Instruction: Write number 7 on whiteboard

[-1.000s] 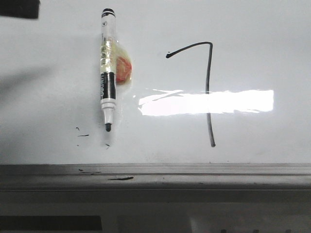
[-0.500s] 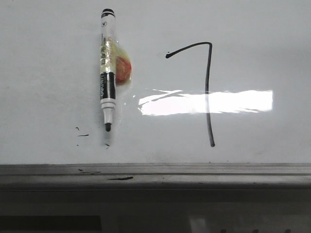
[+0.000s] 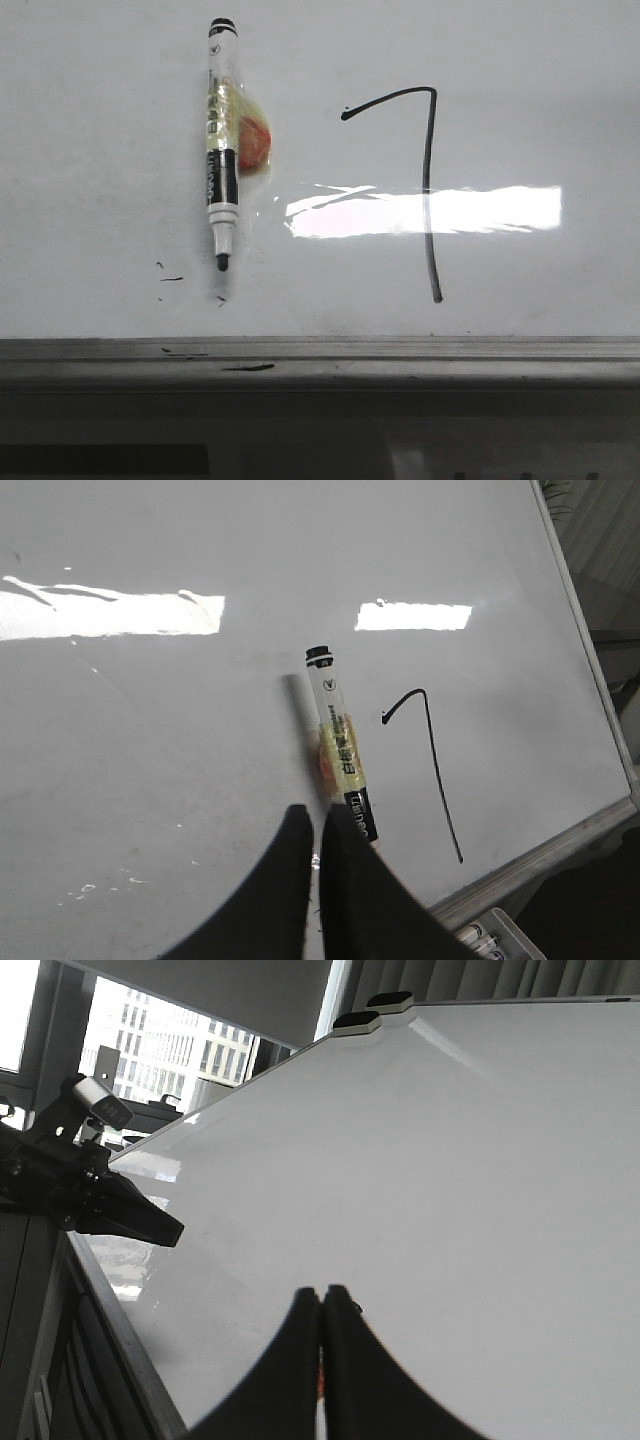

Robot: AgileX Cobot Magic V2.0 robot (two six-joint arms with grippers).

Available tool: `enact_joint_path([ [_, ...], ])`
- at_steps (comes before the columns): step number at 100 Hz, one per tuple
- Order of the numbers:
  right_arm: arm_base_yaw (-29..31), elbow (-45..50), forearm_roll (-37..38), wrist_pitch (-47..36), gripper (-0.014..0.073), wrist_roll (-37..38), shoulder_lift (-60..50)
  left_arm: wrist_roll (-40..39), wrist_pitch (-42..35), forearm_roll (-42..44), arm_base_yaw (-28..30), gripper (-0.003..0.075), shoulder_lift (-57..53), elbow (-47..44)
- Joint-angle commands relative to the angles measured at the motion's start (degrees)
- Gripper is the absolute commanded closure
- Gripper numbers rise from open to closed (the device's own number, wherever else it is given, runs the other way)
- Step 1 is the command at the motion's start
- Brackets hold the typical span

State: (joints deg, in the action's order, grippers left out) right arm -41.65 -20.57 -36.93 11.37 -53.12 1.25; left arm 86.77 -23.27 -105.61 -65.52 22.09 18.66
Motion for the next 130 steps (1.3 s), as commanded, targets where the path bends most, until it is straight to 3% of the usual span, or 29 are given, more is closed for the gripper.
enact_joint_path([
  [1,0.3,-1.4,-0.6,-3.7,0.0657,-0.3,0.6,0.3,-0.2,4.1,-0.4,0.0741,0.1,0.7],
  [15,0.3,-1.4,-0.6,-3.7,0.0657,-0.3,0.6,-0.5,-0.9,11.3,2.2,0.0741,-1.0,0.0],
  [27,0.3,-1.4,-0.6,-3.7,0.0657,-0.3,0.6,-5.6,7.7,37.3,9.8,0.0741,-2.3,-4.7],
  [34,0.3,-1.4,-0.6,-3.7,0.0657,-0.3,0.6,-23.6,9.9,56.0,16.1,0.0741,-2.9,-7.6],
  [42,0.3,-1.4,-0.6,-3.7,0.0657,-0.3,0.6,-52.0,12.9,82.0,24.5,0.0741,-4.7,-10.5],
  [46,0.3,-1.4,-0.6,-3.7,0.0657,-0.3,0.6,-65.2,14.7,90.7,28.9,0.0741,-5.9,-11.8],
  [52,0.3,-1.4,-0.6,-3.7,0.0657,-0.3,0.6,-76.6,18.4,99.0,34.1,0.0741,-8.5,-13.2],
  [62,0.3,-1.4,-0.6,-3.7,0.0657,-0.3,0.6,-79.8,23.3,100.5,41.7,0.0741,-13.1,-15.6],
  [81,0.3,-1.4,-0.6,-3.7,0.0657,-0.3,0.6,-79.8,29.8,102.0,49.3,0.0741,-22.1,-18.7],
  [105,0.3,-1.4,-0.6,-3.4,0.0657,-0.3,0.6,-81.3,35.0,101.1,53.4,0.0741,-23.9,-20.0],
  [130,0.3,-1.4,-0.6,-3.4,0.0657,-0.3,0.6,-81.3,34.9,101.4,54.1,0.0741,-23.9,-20.0],
])
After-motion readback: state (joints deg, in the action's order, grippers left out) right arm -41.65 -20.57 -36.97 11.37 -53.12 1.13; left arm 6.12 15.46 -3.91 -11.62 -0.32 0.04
